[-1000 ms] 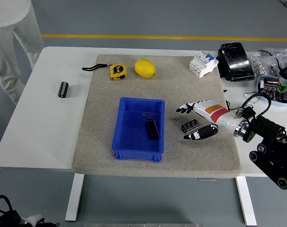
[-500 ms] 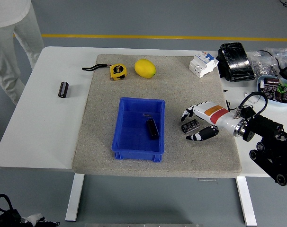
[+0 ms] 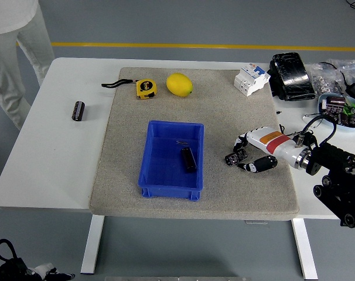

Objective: Pick up the battery,place it into the box

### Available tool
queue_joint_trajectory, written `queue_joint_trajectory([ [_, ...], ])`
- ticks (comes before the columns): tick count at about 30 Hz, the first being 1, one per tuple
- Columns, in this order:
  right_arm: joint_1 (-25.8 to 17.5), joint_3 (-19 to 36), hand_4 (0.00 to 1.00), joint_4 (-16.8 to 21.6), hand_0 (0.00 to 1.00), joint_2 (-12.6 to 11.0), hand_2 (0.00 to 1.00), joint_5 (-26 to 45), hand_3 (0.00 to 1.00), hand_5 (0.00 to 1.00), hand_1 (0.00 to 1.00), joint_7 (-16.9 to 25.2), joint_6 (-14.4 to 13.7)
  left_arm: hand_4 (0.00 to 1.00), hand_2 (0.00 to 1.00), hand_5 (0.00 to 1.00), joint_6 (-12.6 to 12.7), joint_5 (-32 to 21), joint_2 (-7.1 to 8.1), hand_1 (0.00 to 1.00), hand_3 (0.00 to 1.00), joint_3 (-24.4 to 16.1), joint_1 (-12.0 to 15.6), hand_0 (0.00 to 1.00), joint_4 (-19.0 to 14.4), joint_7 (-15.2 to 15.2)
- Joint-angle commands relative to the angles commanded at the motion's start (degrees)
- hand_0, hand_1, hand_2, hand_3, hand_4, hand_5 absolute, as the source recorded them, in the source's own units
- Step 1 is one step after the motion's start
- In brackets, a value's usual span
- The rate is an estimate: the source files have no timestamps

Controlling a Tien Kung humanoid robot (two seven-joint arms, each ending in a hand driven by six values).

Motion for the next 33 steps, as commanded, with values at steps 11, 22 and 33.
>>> queue_joint_trajectory([
  [11,-0.3,0.1,0.660,0.5,0.434,0.1,0.488,-0.1,0.496,0.071,0.460,0.7,-0.5,0.726,0.599,0.696,0.0,-0.3,0.01,0.566,0.714,0.1,0.1,0.632,0.0,-0.1],
  [22,-0.2,0.9,0.637,0.7,0.441,-0.3,0.479,-0.1,0.492,0.047,0.449,0.8,-0.2,0.727,0.598,0.697,-0.1,-0.2,0.04,0.566,0.714,0.0,0.1,0.632,0.0,-0.1],
  [33,-0.5,1.6,0.627,1.1,0.444,-0.8,0.480,0.4,0.492,0.035,0.450,0.8,0.4,0.728,0.598,0.697,-0.2,0.2,0.17,0.563,0.713,-0.4,0.6,0.631,0.0,0.0],
])
